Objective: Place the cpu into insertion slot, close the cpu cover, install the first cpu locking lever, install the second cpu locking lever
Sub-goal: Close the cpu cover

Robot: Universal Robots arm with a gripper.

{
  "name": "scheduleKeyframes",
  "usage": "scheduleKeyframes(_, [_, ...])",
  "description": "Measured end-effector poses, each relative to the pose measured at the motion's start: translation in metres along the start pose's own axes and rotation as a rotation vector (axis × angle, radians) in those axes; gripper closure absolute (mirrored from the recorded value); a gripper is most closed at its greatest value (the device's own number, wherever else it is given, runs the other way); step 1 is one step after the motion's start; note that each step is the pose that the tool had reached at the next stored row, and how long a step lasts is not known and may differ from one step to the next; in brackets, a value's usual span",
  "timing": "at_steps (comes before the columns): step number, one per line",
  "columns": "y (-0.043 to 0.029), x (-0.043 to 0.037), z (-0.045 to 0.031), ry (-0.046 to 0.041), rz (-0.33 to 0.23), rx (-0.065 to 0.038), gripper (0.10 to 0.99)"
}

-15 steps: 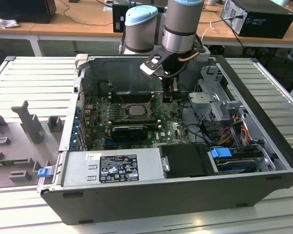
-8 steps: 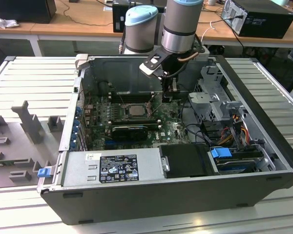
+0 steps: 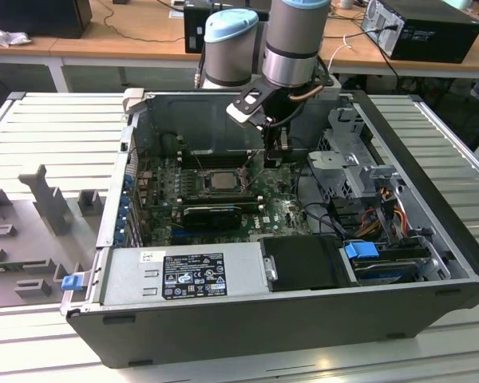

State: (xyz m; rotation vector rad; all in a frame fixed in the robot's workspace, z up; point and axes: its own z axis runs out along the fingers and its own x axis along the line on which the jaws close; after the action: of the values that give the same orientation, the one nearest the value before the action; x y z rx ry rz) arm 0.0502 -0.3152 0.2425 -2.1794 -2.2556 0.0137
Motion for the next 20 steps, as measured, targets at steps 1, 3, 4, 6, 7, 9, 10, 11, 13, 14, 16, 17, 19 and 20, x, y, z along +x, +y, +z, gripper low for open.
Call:
scheduleKeyframes(1, [-0.0003, 0.0000, 0.0000, 0.0000, 0.000, 0.000, 0.980])
scheduleKeyframes(3, [-0.0029, 0.0001, 0.0000, -0.0001, 0.000, 0.000, 0.980])
scheduleKeyframes(4, [-0.0041, 0.0001, 0.0000, 0.0000, 0.000, 0.000, 0.980])
scheduleKeyframes(6, [-0.0043, 0.0001, 0.0000, 0.0000, 0.000, 0.000, 0.980])
scheduleKeyframes(7, [-0.0045, 0.0001, 0.0000, 0.0000, 0.000, 0.000, 0.980])
scheduleKeyframes(9, [-0.0048, 0.0002, 0.0000, -0.0001, 0.000, 0.000, 0.980])
scheduleKeyframes(10, [-0.0051, 0.0002, 0.0000, 0.0000, 0.000, 0.000, 0.980])
scheduleKeyframes(11, [-0.0055, 0.0002, 0.0001, 0.0000, 0.000, 0.000, 0.980])
scheduleKeyframes(13, [-0.0061, 0.0002, 0.0001, 0.0000, 0.000, 0.000, 0.980])
scheduleKeyframes(14, [-0.0066, 0.0002, 0.0001, 0.0000, 0.000, 0.000, 0.980])
scheduleKeyframes(16, [-0.0073, 0.0002, 0.0001, -0.0001, 0.000, 0.000, 0.980])
scheduleKeyframes(17, [-0.0080, 0.0002, 0.0001, -0.0001, 0.000, 0.000, 0.980])
scheduleKeyframes(19, [-0.0088, 0.0003, 0.0001, 0.0000, 0.000, 0.000, 0.980])
scheduleKeyframes(20, [-0.0094, 0.0003, 0.0001, 0.0000, 0.000, 0.000, 0.980])
